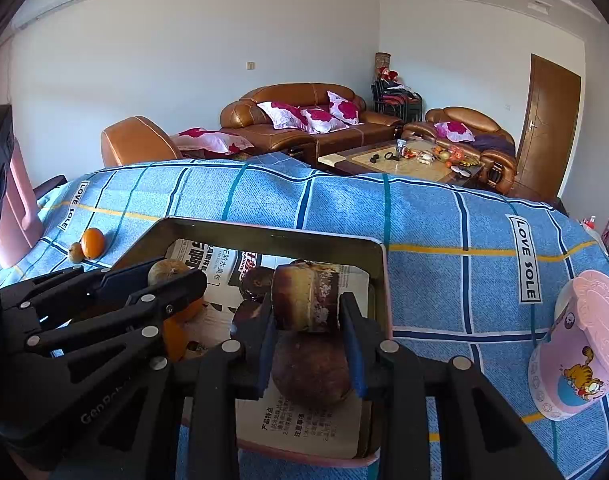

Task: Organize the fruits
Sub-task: 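Open the right tool to drop the cake roll while the left drops the kiwi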

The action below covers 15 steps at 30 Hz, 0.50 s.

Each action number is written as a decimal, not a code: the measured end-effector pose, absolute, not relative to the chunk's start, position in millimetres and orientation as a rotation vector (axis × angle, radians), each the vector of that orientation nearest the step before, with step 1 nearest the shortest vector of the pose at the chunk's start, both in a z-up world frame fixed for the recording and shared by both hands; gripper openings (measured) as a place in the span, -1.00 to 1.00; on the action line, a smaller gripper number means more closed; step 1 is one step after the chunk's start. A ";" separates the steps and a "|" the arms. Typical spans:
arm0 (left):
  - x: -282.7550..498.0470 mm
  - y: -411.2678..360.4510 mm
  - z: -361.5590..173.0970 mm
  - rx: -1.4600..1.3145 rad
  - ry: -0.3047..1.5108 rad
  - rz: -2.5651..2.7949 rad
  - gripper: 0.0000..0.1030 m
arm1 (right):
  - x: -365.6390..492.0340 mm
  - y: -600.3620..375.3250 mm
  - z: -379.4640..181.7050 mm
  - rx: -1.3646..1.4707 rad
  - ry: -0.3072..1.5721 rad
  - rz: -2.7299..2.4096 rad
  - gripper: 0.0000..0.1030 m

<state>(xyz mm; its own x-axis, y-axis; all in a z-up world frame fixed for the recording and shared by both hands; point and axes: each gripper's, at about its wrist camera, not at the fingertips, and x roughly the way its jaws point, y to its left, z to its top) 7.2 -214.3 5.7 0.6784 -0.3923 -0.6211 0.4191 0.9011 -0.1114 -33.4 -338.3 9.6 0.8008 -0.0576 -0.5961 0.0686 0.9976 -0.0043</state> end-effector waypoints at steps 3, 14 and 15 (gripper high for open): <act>6.7 -214.0 6.1 0.042 0.685 -0.458 -0.43 | -40.1 -340.1 13.0 0.029 0.599 -0.062 -0.29; -15.0 -211.9 19.3 0.089 0.549 -0.371 0.95 | -63.8 -364.6 27.4 0.161 0.447 -0.190 -0.01; -18.2 -211.3 21.0 0.093 0.529 -0.363 0.99 | -65.1 -366.9 28.5 0.169 0.438 -0.203 0.01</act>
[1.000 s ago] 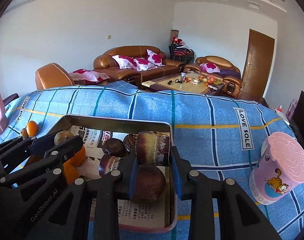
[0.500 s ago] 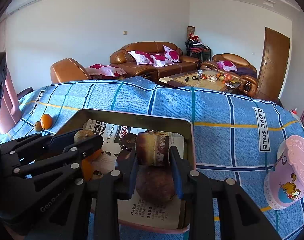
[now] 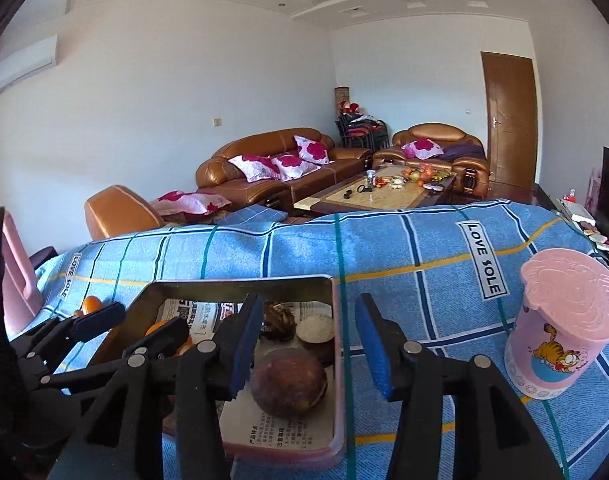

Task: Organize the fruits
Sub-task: 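Open the right tool to drop the cake roll while the left drops the kiwi, then withdraw both open tools from the tin box toward the loose fruit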

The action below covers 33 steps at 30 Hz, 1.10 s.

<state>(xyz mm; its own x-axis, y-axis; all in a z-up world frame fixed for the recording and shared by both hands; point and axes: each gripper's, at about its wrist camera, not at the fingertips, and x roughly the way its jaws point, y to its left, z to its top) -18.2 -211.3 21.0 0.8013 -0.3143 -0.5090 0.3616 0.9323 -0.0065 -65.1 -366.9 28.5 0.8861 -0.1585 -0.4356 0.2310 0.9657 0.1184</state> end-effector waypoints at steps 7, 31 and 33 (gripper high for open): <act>-28.7 -206.2 28.4 0.093 0.441 -0.318 1.00 | -76.1 -364.8 36.0 0.140 0.358 -0.283 0.29; -38.0 -187.5 28.5 0.081 0.402 -0.172 1.00 | -97.3 -368.6 44.2 0.143 0.226 -0.391 0.62; -40.8 -185.1 28.1 0.083 0.403 -0.175 1.00 | -98.0 -367.8 43.8 0.146 0.229 -0.406 0.62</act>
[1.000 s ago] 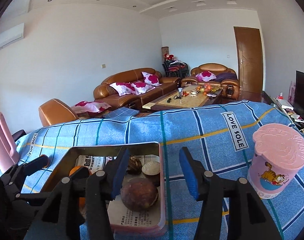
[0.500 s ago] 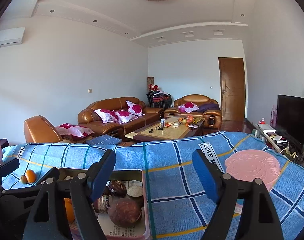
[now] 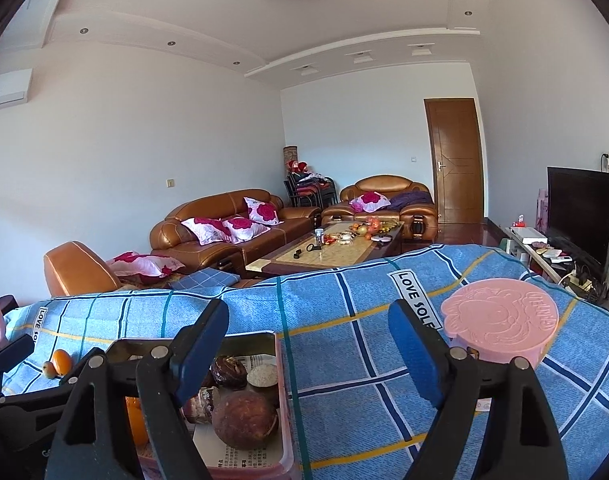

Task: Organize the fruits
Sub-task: 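Withdraw both open tools from the tin box toward the loose fruit, then grasp an orange with the right tool while the left grasps a small brown fruit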

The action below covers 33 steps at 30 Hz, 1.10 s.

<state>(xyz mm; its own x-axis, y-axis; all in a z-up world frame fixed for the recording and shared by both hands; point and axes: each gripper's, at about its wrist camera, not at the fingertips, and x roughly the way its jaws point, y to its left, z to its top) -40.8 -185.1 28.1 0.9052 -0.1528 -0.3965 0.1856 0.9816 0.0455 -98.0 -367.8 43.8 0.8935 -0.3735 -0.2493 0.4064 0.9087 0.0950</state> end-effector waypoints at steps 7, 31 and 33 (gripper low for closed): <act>-47.7 -176.6 28.5 0.131 0.385 -0.184 1.00 | -102.2 -356.3 43.3 0.142 0.245 -0.437 0.62; -0.3 -61.5 21.4 0.211 0.465 -0.017 1.00 | -54.8 -222.2 36.8 0.079 0.315 -0.236 0.62; 6.9 -48.0 19.4 0.199 0.489 -0.002 1.00 | -48.8 -211.1 37.9 0.067 0.319 -0.218 0.62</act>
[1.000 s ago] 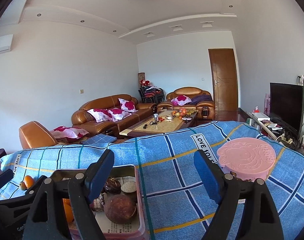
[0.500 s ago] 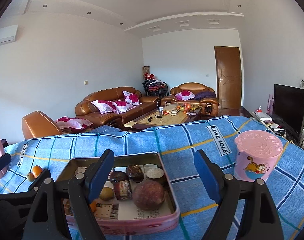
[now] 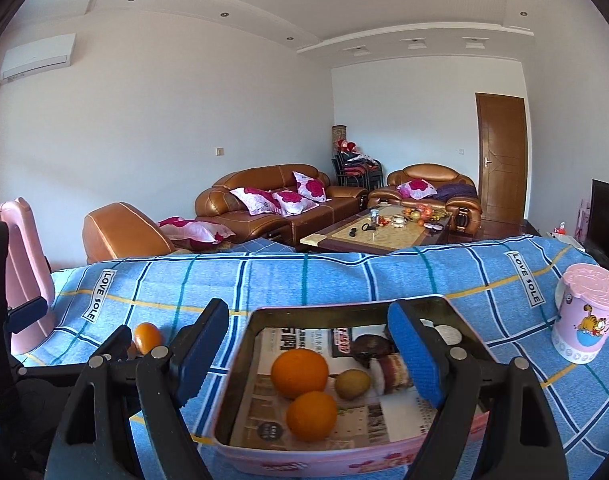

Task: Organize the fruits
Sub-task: 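Grasp an orange with the right tool while the left grasps a small brown fruit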

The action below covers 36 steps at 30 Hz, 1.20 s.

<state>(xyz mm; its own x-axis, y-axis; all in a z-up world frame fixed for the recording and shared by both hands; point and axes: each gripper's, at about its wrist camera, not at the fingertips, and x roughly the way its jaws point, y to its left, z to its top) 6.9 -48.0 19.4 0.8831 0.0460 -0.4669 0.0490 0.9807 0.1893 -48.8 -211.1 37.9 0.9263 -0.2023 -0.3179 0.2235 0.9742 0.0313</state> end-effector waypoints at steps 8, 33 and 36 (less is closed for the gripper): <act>36.2 14.1 7.0 0.043 0.639 0.126 1.00 | -18.5 -166.9 32.9 0.026 0.380 -0.104 0.62; 59.1 56.2 -21.2 -0.073 0.831 0.232 0.99 | 118.2 -118.4 -25.2 0.218 0.846 0.225 -0.28; 59.3 62.1 -22.5 -0.085 0.837 0.232 0.99 | 124.0 -123.1 -29.1 0.291 0.863 0.236 -0.28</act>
<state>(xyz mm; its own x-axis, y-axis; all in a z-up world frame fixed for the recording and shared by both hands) 59.3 62.1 -22.5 0.6459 0.1699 -0.7443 -0.2367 0.9714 0.0163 124.0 -123.1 -29.1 0.6287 0.3190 -0.7092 -0.0858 0.9349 0.3444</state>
